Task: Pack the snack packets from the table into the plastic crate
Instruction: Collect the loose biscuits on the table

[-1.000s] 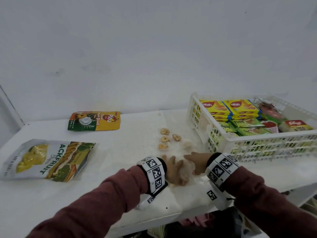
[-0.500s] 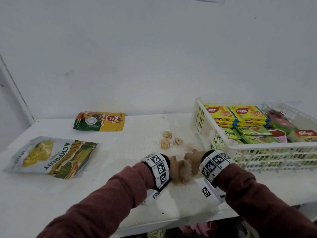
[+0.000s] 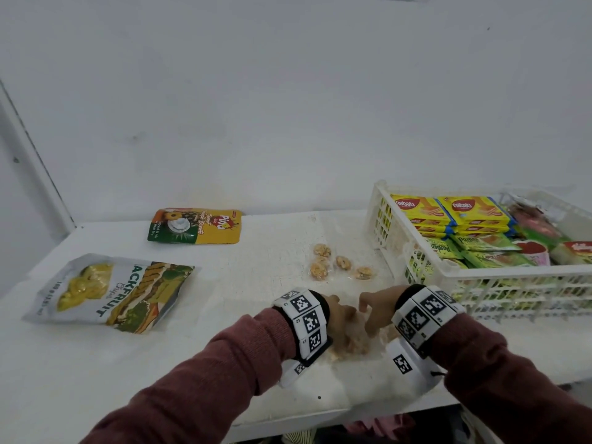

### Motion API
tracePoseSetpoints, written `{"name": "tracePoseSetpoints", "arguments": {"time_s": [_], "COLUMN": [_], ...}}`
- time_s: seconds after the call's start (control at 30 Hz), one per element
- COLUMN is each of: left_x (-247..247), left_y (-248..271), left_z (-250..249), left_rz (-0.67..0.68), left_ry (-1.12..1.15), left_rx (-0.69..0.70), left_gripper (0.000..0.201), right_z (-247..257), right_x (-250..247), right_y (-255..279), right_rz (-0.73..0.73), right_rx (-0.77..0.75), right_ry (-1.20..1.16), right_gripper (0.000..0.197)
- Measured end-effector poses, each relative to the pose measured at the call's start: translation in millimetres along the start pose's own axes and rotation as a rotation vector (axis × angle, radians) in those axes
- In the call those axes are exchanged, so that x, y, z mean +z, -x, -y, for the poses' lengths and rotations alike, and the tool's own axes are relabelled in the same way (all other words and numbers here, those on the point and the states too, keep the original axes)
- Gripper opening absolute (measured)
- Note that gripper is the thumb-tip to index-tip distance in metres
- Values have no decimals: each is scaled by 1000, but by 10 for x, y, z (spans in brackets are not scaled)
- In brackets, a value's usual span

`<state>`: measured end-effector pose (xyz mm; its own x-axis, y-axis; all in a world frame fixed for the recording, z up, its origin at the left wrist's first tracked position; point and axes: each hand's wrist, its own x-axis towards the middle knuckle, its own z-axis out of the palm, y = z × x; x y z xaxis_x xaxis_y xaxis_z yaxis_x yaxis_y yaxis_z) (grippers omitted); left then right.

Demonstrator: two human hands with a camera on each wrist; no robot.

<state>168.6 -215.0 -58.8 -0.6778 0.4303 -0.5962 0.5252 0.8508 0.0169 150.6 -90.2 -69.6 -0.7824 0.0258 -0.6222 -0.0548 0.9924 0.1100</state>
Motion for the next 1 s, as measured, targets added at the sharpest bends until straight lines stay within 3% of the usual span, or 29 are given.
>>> {"name": "tracePoseSetpoints", "arguments": {"time_s": [0.27, 0.43, 0.53, 0.63, 0.77, 0.93, 1.0], "left_x": [33, -118, -110, 49, 366, 614, 666], "left_y": [-146, 114, 315, 460, 706, 869, 859], "left_z": [111, 517, 1031, 1668, 2309, 2603, 2646], "left_rz": [-50, -198, -295, -338, -288, -119, -90], "left_ry": [67, 309, 398, 398, 409, 311, 292], "left_rx": [58, 70, -45, -253, -476, -450, -421], "left_gripper": [72, 68, 66, 71, 71, 63, 63], "right_z": [83, 218, 475, 914, 1639, 2376, 2530], "right_x": [-52, -302, -445, -514, -481, -502, -530], "right_y": [75, 174, 134, 51, -144, -358, -418], "right_rz": [-20, -208, -381, -472, -385, -214, -195], "right_rx": [-4, -81, -224, -441, -640, -696, -680], "right_ry": [1, -92, -172, -173, -68, 146, 170], "right_gripper": [59, 54, 50, 46, 49, 60, 53]}}
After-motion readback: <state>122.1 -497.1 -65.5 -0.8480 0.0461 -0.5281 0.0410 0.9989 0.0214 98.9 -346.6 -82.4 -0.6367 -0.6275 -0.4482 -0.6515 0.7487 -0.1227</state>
